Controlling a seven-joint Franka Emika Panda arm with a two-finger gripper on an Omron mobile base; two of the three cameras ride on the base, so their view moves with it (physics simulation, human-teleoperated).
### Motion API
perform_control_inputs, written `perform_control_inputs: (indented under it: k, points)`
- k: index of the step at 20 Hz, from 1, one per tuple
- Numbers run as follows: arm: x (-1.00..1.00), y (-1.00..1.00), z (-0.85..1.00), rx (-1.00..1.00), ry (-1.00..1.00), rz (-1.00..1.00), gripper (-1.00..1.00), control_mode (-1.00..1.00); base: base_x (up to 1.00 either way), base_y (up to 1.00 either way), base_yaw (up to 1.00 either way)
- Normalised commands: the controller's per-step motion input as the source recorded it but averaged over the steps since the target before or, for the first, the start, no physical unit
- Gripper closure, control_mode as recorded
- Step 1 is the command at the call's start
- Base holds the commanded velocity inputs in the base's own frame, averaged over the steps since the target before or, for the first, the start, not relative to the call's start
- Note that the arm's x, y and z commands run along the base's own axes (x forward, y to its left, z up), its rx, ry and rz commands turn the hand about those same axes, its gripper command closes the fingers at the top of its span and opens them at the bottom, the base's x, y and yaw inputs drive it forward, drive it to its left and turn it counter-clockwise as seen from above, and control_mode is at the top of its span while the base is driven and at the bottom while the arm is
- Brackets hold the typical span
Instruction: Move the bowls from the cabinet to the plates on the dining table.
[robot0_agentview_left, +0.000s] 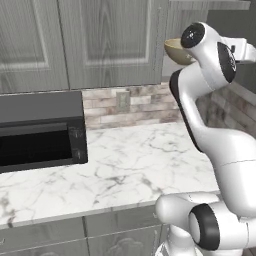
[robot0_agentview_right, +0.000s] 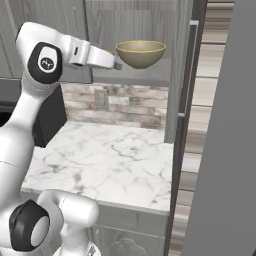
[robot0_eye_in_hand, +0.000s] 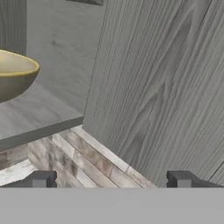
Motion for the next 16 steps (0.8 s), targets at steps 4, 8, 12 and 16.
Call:
perform_control_inputs:
  k: [4, 8, 12, 16]
  points:
    - [0.15, 0.43, 0.0, 0.07, 0.0, 0.24, -1.0, -1.0, 0.0, 0.0, 0.0]
    - [0.19, 0.39, 0.0, 0.06, 0.0, 0.22, -1.0, -1.0, 0.0, 0.0, 0.0]
    - [0.17, 0.34, 0.0, 0.08, 0.0, 0.22, -1.0, -1.0, 0.0, 0.0, 0.0]
    - [0.15, 0.32, 0.0, 0.07, 0.0, 0.2, -1.0, -1.0, 0.0, 0.0, 0.0]
